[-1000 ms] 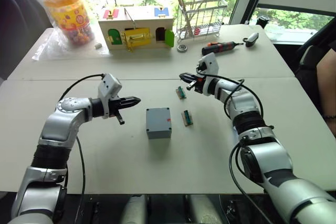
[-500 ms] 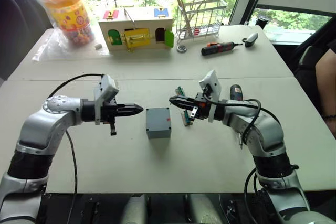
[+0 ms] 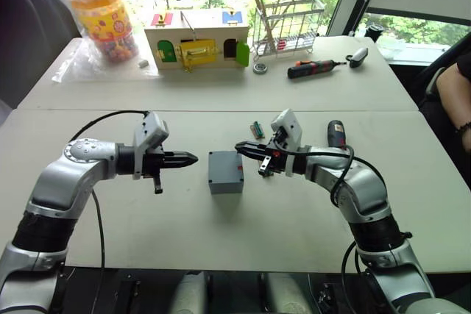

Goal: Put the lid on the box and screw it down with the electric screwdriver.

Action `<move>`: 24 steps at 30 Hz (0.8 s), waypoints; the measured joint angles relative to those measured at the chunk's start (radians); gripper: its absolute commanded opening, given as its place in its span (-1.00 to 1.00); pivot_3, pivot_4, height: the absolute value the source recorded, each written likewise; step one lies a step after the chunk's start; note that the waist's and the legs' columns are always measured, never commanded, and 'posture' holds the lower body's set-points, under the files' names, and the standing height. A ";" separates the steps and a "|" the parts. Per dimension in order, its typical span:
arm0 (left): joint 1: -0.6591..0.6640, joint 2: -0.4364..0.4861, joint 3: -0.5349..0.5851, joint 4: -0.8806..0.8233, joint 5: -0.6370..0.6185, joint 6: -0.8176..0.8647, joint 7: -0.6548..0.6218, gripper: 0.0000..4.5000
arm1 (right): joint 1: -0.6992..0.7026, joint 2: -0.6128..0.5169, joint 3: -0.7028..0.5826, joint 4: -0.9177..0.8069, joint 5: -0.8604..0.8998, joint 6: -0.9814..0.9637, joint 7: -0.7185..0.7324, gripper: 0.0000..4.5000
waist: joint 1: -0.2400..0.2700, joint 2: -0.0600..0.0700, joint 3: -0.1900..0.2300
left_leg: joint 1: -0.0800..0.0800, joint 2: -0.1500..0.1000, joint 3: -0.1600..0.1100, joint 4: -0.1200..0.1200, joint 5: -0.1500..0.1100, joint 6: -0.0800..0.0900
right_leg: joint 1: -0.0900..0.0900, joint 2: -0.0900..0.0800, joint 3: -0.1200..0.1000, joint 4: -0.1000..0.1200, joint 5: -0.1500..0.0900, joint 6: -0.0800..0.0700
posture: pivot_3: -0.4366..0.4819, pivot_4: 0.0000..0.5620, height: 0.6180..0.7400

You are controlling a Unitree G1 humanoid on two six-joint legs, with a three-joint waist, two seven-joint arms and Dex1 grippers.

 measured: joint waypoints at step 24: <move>-0.034 -0.031 -0.022 0.039 0.022 -0.019 0.001 -1.00 | -0.004 -0.013 0.009 0.055 -0.027 -0.057 0.002 -0.98 | 0.000 0.000 0.000 | 0.000 0.000 0.000 0.000 0.000 0.000 | 0.000 0.000 0.000 0.000 0.000 0.000 | -0.05 -0.47 1.00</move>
